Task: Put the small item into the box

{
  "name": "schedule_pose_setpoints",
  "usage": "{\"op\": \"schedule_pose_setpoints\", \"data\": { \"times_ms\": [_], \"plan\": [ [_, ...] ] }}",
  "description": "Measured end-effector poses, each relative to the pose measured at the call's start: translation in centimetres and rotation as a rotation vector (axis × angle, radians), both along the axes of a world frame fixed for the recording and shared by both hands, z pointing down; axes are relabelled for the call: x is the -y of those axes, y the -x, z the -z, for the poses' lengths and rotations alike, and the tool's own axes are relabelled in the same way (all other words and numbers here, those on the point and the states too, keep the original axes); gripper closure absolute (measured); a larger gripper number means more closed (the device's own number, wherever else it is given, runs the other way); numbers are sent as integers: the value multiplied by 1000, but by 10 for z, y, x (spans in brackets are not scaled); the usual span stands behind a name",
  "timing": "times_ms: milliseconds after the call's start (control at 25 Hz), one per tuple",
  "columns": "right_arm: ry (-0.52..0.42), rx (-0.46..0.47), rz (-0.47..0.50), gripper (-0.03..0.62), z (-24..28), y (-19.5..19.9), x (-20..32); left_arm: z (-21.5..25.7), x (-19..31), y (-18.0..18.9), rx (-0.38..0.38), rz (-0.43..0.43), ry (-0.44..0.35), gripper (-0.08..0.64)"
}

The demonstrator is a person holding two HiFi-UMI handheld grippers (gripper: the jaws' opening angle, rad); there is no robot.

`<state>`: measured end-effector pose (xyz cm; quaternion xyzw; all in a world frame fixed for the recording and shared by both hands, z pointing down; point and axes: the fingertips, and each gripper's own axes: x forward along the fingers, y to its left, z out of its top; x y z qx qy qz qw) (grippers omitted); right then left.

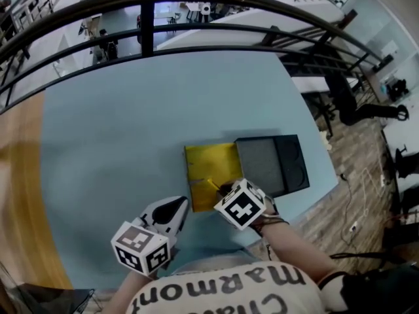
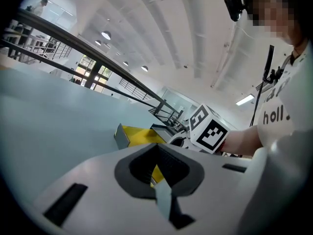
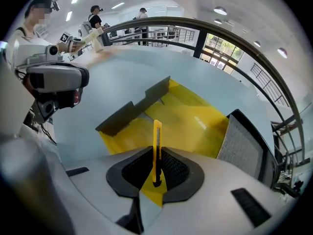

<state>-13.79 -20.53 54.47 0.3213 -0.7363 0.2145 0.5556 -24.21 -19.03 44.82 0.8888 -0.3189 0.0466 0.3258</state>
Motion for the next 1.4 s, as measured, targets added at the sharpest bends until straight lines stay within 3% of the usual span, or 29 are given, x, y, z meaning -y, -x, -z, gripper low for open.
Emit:
{"op": "schedule_pose_setpoints", "data": {
  "times_ms": [200,400,640,1120,1400],
  "plan": [
    [17,-46,28,523,-9,-10,-5,-4,-9,-6,1,4,8,558],
    [-30,-74,91,523,-2,-2,4,-10,-13,-5,5,2,25,558],
    [40,-56,41,523,-12,-10,-5,-14,-19,-12,6,-20,45,558],
    [48,-83,121,523,-10,-4,-2,-18,-27,-17,9,-27,66,558],
    [108,-91,74,523,-20,-11,-11,-19,-25,-12,14,-12,68,558]
  ]
}}
